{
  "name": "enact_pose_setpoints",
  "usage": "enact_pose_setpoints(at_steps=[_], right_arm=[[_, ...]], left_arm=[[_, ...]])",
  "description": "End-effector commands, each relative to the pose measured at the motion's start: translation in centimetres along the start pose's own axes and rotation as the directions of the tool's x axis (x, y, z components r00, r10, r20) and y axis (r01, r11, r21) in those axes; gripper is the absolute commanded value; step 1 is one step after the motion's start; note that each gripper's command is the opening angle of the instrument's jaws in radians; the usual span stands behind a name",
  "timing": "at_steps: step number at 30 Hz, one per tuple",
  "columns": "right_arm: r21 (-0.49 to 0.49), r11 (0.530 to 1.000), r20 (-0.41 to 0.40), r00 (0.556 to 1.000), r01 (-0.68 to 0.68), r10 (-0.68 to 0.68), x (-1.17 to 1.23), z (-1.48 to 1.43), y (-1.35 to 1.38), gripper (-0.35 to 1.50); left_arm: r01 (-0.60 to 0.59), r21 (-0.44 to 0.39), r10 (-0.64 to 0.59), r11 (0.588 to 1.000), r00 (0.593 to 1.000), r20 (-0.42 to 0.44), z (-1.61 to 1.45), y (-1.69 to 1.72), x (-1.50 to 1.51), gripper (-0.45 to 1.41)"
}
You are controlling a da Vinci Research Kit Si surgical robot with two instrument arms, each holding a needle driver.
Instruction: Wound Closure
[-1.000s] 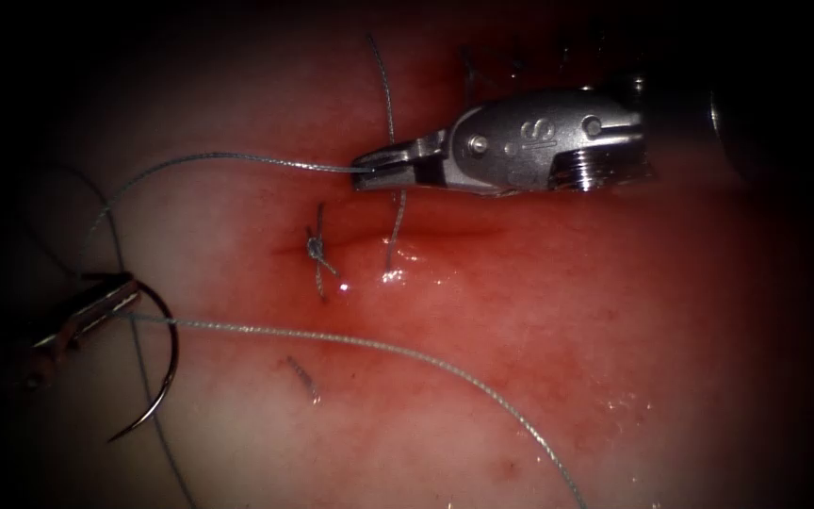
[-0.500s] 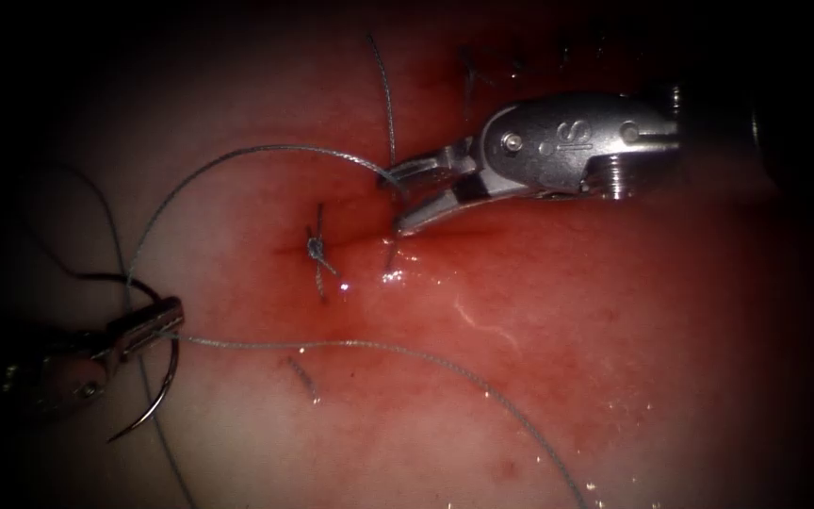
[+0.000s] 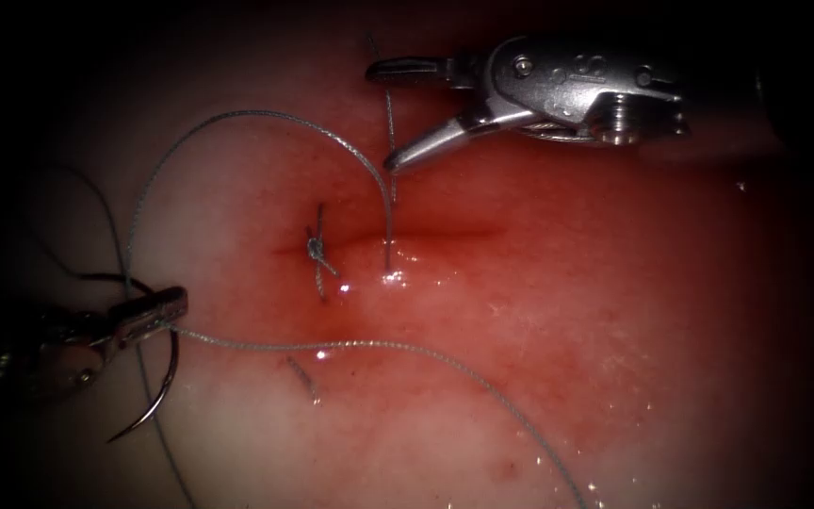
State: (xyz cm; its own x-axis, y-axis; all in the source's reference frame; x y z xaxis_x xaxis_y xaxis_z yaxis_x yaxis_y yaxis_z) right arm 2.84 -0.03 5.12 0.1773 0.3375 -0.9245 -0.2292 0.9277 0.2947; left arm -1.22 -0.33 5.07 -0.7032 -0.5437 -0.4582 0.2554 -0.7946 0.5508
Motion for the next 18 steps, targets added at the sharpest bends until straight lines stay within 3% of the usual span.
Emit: enact_pose_setpoints(at_steps=[1,10,18], right_arm=[[-0.001,1.000,0.002,1.000,0.022,-0.022,-0.16,0.11,-0.04,-0.35],[-0.006,0.998,-0.014,0.997,0.069,-0.069,-0.51,0.45,-0.18,-0.35],[0.044,0.999,-0.126,0.992,0.028,-0.023,-0.44,0.59,-0.33,-0.35]], left_arm=[[0.006,0.009,-0.006,1.000,1.000,-0.004,0.07,0.00,0.03,-0.45],[0.059,0.008,-0.058,0.998,0.997,-0.048,0.12,-0.19,0.06,-0.45],[0.167,-0.073,-0.175,0.983,0.977,-0.124,0.40,-0.36,0.07,-0.45]])
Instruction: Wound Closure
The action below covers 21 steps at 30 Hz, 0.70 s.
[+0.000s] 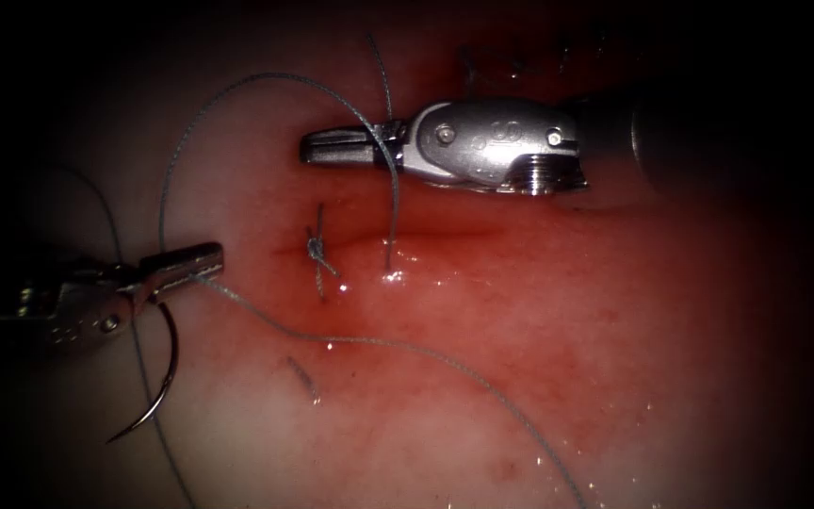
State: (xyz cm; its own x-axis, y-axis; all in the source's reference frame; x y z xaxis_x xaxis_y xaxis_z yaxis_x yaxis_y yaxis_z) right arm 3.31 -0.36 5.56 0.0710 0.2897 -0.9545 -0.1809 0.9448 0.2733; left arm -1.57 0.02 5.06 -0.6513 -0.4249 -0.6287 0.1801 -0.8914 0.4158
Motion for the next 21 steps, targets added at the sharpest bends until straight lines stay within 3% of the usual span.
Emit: enact_pose_setpoints(at_steps=[1,8,12,21], right_arm=[[0.007,1.000,-0.032,0.999,-0.016,0.016,0.03,0.08,-0.03,-0.35],[0.040,0.998,-0.112,0.993,-0.040,0.045,0.21,0.08,-0.04,-0.35],[0.051,0.998,-0.133,0.990,-0.044,0.051,0.25,0.13,-0.05,-0.35],[0.045,0.998,-0.139,0.989,-0.045,0.051,0.25,0.20,-0.04,-0.35]], left_arm=[[0.004,-0.016,-0.005,1.000,1.000,-0.014,0.14,-0.02,0.00,-0.45],[-0.015,-0.110,0.004,0.994,0.995,-0.098,0.48,-0.21,0.03,-0.45],[-0.091,-0.172,0.062,0.981,0.984,-0.166,0.68,-0.25,0.19,-0.45],[-0.220,-0.228,0.157,0.949,0.952,-0.262,0.80,-0.25,0.55,-0.45]])
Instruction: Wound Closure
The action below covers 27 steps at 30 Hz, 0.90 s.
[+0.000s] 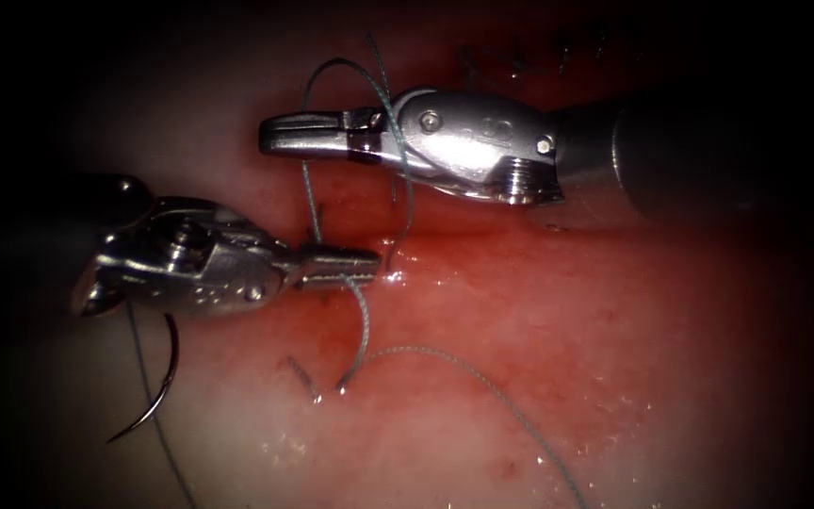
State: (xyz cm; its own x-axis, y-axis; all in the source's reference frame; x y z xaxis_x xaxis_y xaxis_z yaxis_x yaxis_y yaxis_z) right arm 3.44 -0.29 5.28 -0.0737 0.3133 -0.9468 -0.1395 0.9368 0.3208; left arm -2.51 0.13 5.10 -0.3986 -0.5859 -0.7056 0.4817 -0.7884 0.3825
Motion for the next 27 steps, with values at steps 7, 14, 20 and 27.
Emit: enact_pose_setpoints(at_steps=[7,14,20,27], right_arm=[[-0.107,0.994,0.042,0.999,-0.007,0.012,-0.07,0.18,0.11,1.27],[-0.142,0.988,0.151,0.988,0.057,-0.035,-0.12,0.18,0.11,1.30],[-0.094,0.991,0.291,0.955,0.096,-0.065,-0.22,0.18,0.01,1.28],[0.043,0.996,0.350,0.933,0.075,-0.086,-0.35,0.15,-0.14,1.28]], left_arm=[[-0.015,-0.003,0.015,1.000,1.000,-0.007,-0.01,-0.01,0.18,-0.45],[-0.072,-0.007,0.072,0.997,0.997,0.008,-0.04,0.05,0.34,-0.45],[-0.115,0.054,0.112,0.992,0.993,0.047,-0.27,0.01,0.37,-0.45],[-0.145,0.191,0.124,0.971,0.985,0.117,-0.84,-0.26,0.17,-0.45]])
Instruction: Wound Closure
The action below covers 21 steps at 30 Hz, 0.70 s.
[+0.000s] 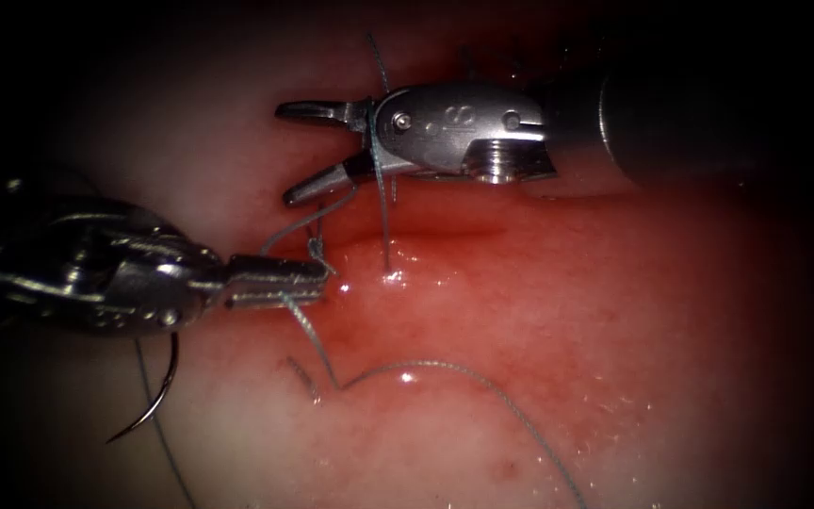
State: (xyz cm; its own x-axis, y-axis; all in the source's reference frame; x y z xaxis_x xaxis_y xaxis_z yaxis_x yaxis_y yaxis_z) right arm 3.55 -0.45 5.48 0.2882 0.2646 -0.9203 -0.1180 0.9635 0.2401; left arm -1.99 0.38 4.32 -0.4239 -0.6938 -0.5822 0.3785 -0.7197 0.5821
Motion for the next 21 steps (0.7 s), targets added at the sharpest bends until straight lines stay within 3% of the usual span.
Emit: enact_pose_setpoints(at_steps=[1,3,10,12,15,21], right_arm=[[0.051,0.999,0.009,1.000,-0.012,0.011,-0.09,0.11,-0.09,1.23],[0.091,0.996,0.018,1.000,-0.019,0.017,-0.13,0.11,-0.14,1.08],[0.205,0.975,0.011,0.997,-0.081,0.080,-0.17,0.05,-0.20,1.03],[0.257,0.961,-0.002,0.994,-0.101,0.105,-0.18,0.02,-0.23,0.98],[0.338,0.934,-0.018,0.991,-0.117,0.131,-0.19,-0.03,-0.28,0.73],[0.454,0.883,-0.078,0.983,-0.115,0.168,-0.20,0.01,-0.31,0.66]], left_arm=[[-0.013,0.028,0.013,1.000,1.000,0.009,0.00,-0.06,-0.07,-0.45],[-0.029,0.064,0.028,0.998,0.999,0.018,-0.09,-0.14,-0.16,-0.45],[-0.099,0.085,0.095,0.992,0.995,0.043,-0.20,-0.25,-0.38,-0.45],[-0.111,0.069,0.109,0.991,0.994,0.023,-0.17,-0.23,-0.45,-0.45],[-0.123,0.053,0.125,0.991,0.992,-0.031,-0.11,-0.21,-0.55,-0.45],[-0.146,0.031,0.149,0.989,0.985,-0.092,0.01,-0.15,-0.66,-0.45]])
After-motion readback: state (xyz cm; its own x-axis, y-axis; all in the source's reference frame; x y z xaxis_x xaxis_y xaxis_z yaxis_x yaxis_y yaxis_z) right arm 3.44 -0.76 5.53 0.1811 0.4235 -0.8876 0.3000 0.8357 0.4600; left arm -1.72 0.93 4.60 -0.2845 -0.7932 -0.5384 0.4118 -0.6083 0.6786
